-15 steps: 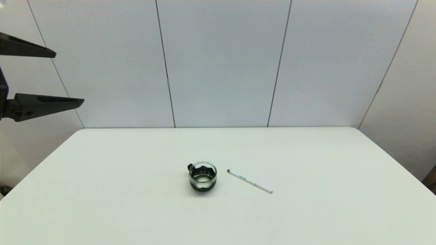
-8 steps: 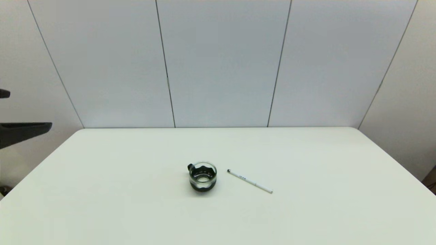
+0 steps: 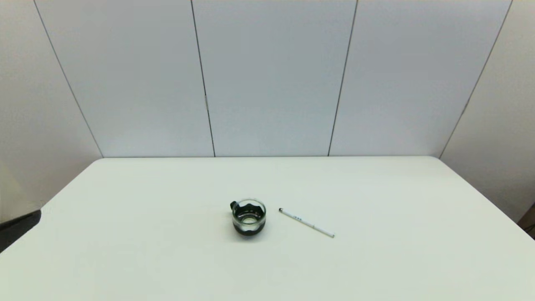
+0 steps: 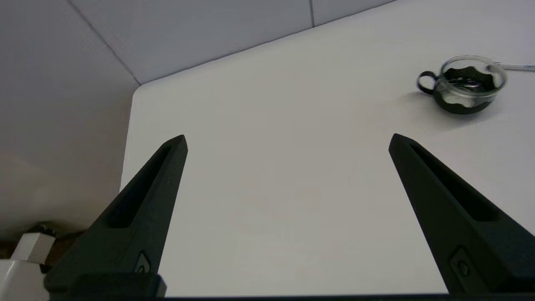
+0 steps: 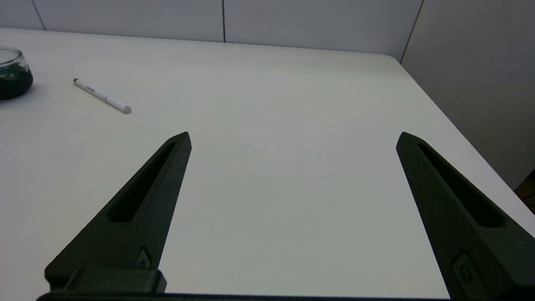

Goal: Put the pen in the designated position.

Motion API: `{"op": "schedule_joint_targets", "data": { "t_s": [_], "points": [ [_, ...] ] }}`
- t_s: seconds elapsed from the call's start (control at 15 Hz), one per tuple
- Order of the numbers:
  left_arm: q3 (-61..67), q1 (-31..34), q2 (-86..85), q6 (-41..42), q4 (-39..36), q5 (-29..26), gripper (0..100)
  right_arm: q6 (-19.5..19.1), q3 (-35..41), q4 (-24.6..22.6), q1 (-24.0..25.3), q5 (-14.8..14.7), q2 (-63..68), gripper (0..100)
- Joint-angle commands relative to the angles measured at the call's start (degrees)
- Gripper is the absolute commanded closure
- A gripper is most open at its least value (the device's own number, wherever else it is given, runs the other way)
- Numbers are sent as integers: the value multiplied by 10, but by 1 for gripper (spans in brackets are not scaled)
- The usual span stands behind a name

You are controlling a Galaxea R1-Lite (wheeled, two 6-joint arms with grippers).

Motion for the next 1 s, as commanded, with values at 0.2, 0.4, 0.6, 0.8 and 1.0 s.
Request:
{"op": "schedule_joint_targets", "data": {
  "t_s": [0.2, 0.4, 0.6, 0.8, 1.0],
  "points": [
    [192, -2, -175, -23, -103, 55, 0, -1, 7, 0, 0, 1, 1, 0],
    [246, -14, -223, -26, -104, 60, 0, -1, 8, 0, 0, 0, 1, 0],
    [302, -17, -269, -26, -120, 61, 0, -1, 8, 0, -1, 0, 1, 0],
    [365, -18, -305, -26, -171, 62, 0, -1, 7, 0, -1, 0, 1, 0],
    [399, -17, -331, -27, -187, 64, 0, -1, 8, 0, 0, 0, 1, 0]
  ]
}}
